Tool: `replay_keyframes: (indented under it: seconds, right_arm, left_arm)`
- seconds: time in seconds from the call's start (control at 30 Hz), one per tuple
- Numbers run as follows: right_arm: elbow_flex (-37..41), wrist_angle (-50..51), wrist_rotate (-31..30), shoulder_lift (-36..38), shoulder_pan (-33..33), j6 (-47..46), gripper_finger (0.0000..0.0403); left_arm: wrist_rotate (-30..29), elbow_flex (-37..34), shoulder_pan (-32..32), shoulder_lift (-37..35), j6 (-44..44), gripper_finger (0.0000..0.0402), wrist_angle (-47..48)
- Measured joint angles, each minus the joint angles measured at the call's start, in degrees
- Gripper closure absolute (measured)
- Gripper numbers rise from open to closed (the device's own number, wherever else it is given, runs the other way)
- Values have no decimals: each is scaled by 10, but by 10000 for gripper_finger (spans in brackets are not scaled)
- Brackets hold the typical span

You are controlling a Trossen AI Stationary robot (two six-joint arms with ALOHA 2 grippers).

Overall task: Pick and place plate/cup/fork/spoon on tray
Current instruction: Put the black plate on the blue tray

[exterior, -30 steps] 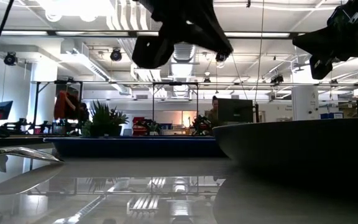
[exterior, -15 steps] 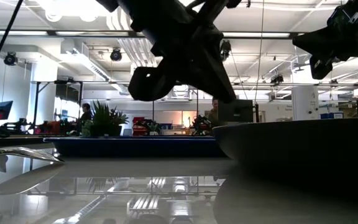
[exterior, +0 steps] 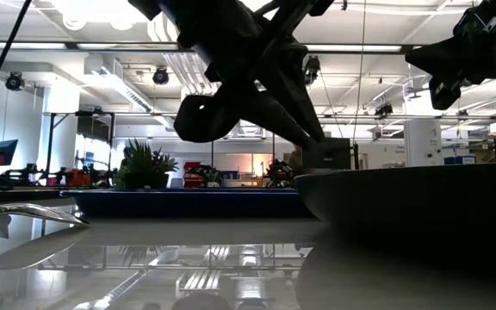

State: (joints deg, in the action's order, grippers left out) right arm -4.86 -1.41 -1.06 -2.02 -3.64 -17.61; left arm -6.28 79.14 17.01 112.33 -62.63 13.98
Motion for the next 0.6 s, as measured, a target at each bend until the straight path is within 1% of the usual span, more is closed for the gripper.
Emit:
replay_keyframes:
  seconds: [0.23, 0.33, 0.43, 0.6]
  right_arm:
    - [0, 4, 0, 0, 0, 0, 394]
    - [0, 9, 0, 0, 0, 1, 394]
    - [0, 9, 0, 0, 0, 2, 394]
    - [0, 11, 0, 0, 0, 2, 394]
  left_arm:
    - [-18, -1, -1, 0, 2, 262, 0]
    - [-34, -5, -1, 0, 3, 231, 0]
    - [-40, -8, -1, 0, 22, 217, -1]
    - [-54, -20, -1, 1, 50, 215, -18]
